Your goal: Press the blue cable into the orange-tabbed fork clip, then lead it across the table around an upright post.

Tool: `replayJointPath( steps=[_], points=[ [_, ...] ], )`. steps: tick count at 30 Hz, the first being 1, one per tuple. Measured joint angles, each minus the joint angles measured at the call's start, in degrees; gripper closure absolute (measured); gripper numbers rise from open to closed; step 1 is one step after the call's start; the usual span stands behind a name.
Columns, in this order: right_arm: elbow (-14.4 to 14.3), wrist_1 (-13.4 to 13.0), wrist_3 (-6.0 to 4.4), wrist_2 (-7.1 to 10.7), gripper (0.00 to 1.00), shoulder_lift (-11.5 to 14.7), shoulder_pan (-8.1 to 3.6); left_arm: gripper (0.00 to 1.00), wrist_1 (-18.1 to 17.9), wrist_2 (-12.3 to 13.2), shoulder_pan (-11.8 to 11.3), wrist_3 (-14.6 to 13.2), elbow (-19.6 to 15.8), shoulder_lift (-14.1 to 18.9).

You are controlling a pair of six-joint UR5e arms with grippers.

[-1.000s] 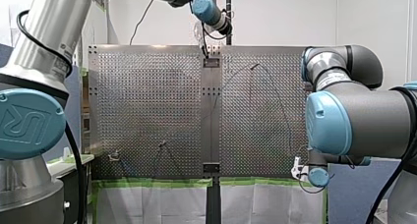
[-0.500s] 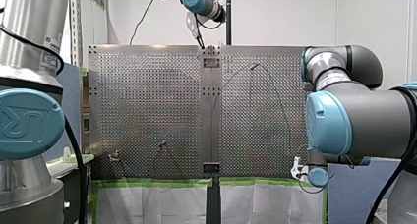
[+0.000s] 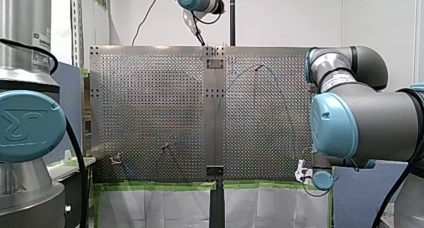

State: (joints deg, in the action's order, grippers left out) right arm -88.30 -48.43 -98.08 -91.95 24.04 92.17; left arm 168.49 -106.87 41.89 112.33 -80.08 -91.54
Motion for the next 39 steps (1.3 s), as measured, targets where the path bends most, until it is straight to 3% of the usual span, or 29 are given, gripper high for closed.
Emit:
replayJointPath(
  steps=[7, 21, 30, 39],
  points=[
    [0.0, 0.1, 0.06, 0.00, 1.00, 0.0, 0.14, 0.00, -4.3, 0.6, 0.0, 3.0, -4.3, 0.1],
    [0.0, 0.2, 0.06, 0.00, 1.00, 0.0, 0.24, 0.00, -11.7, 0.0, -0.1, 3.3, -11.7, -0.7],
    [0.0, 0.2, 0.14, 0.00, 1.00, 0.0, 0.43, 0.00, -16.5, -2.7, -0.1, 4.8, -16.6, -0.8],
    [0.0, 0.1, 0.15, 0.00, 1.00, 0.0, 0.55, 0.00, -22.1, -7.7, 0.1, 5.0, -22.1, -2.6]
  ],
)
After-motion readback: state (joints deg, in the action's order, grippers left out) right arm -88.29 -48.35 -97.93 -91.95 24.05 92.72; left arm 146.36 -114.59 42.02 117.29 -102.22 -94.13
